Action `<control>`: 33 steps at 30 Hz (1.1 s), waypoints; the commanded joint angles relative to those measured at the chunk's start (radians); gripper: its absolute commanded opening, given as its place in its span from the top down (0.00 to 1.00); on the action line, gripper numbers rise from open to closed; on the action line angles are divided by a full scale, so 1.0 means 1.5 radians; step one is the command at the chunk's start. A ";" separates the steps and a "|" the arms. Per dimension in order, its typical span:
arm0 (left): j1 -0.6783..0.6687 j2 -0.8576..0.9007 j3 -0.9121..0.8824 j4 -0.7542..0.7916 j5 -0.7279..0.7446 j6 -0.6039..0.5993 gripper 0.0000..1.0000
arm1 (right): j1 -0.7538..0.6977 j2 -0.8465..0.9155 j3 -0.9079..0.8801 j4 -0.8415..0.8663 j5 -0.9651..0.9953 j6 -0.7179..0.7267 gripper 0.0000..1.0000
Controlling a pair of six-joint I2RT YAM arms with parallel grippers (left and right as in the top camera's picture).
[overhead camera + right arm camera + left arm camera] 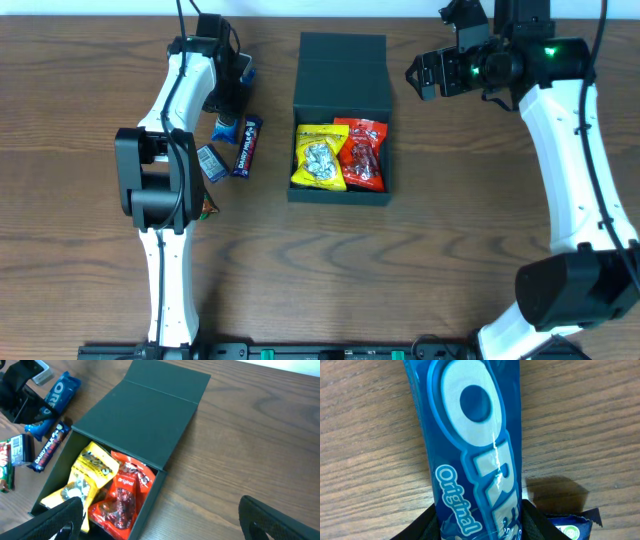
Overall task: Pack container
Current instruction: 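Grasp the blue Oreo pack on the table with the left gripper, then carry the Oreo pack right and lower it into the box's right side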
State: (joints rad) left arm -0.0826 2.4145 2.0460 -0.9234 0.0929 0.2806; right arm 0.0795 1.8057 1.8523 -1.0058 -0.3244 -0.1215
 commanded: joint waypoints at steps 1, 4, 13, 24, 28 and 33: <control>-0.002 0.012 -0.001 -0.005 -0.017 -0.042 0.60 | -0.003 -0.014 0.003 0.001 -0.001 -0.010 0.02; -0.002 0.006 0.001 -0.005 -0.017 -0.076 0.63 | -0.003 -0.014 0.003 0.005 -0.001 -0.010 0.02; -0.004 0.002 0.153 -0.108 -0.017 -0.116 0.76 | -0.003 -0.014 0.003 0.030 0.028 -0.010 0.01; -0.066 0.002 0.334 -0.262 -0.020 -0.261 0.87 | -0.074 -0.014 0.003 0.036 0.037 0.009 0.02; -0.129 0.002 0.334 -0.305 -0.014 -0.297 0.88 | -0.132 -0.015 0.003 0.035 0.037 0.026 0.01; -0.217 0.002 0.334 -0.313 -0.009 -0.325 0.88 | -0.171 -0.014 0.003 0.034 0.037 0.026 0.01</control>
State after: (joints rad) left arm -0.3508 2.4199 2.5244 -1.3846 0.0723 -0.1486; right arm -0.1612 1.8057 1.8523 -0.9531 -0.2714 -0.0982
